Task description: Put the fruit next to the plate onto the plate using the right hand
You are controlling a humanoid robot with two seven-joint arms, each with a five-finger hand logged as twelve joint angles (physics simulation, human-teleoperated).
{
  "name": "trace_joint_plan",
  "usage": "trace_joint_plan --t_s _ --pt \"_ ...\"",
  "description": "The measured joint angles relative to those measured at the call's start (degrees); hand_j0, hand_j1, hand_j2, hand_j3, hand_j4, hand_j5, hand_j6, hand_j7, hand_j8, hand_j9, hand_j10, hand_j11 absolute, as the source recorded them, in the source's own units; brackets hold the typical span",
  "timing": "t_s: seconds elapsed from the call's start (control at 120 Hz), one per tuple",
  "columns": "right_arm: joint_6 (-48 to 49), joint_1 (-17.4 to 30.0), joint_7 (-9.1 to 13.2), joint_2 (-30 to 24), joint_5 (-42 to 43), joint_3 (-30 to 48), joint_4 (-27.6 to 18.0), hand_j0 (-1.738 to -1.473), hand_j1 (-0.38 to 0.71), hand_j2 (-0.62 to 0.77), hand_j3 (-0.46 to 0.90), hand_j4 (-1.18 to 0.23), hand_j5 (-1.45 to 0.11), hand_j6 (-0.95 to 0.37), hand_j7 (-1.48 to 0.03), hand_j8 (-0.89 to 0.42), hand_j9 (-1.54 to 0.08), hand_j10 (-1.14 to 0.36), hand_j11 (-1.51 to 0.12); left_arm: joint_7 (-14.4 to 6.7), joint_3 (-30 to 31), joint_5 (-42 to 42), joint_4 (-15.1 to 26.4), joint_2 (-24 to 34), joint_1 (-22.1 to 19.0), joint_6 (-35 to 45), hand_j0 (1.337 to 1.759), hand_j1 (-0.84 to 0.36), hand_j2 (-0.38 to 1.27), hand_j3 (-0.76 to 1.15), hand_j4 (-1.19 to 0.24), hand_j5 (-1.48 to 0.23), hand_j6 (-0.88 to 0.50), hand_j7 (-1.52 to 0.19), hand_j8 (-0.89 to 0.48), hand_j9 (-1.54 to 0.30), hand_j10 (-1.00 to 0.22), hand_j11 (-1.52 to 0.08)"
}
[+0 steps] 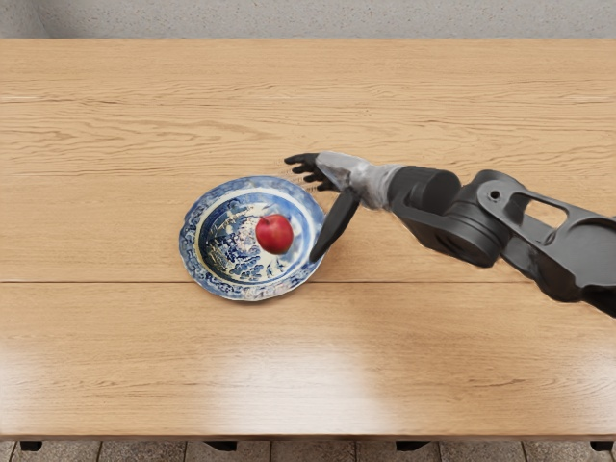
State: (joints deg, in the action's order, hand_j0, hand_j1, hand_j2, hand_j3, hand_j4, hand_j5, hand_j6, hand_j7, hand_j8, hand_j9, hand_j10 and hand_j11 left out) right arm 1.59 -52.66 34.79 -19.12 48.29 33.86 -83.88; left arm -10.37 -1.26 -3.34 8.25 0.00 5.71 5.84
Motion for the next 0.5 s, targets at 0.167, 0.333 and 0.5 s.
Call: trace_joint_plan --t_s 0.167,0.333,0.5 --pt "14.63 0.00 0.17 -10.05 -8.24 5.64 0.19 -1.658 -0.32 0.00 0.00 -0.03 -0.04 -0.03 -0.04 -0.03 -0.04 -0.03 -0.04 0.00 0.01 0.02 0.05 0.00 -0.08 -0.03 1.658 0.34 0.00 0.00 -0.01 -0.01 -0.01 -0.01 -0.01 -0.01 -0.01 -0.01" --pt "23.74 0.59 0.07 -18.95 -14.76 8.93 0.72 -1.658 -0.33 0.00 0.00 -0.01 -0.02 -0.01 -0.02 -0.01 -0.02 -0.01 -0.02 -0.10 0.06 0.08 -0.10 0.00 -0.75 0.02 1.658 0.34 0.00 0.00 -0.01 -0.01 -0.01 -0.01 -0.01 -0.01 -0.01 -0.01" --pt "27.29 0.95 0.02 -22.79 -17.61 9.71 1.61 -1.658 -0.34 0.00 0.00 -0.01 -0.01 -0.01 -0.01 -0.01 -0.01 -0.01 -0.01 -0.16 0.10 0.09 -0.15 0.00 -0.88 0.04 1.658 0.34 0.00 0.00 -0.01 -0.01 -0.01 -0.01 -0.01 -0.01 -0.01 -0.01"
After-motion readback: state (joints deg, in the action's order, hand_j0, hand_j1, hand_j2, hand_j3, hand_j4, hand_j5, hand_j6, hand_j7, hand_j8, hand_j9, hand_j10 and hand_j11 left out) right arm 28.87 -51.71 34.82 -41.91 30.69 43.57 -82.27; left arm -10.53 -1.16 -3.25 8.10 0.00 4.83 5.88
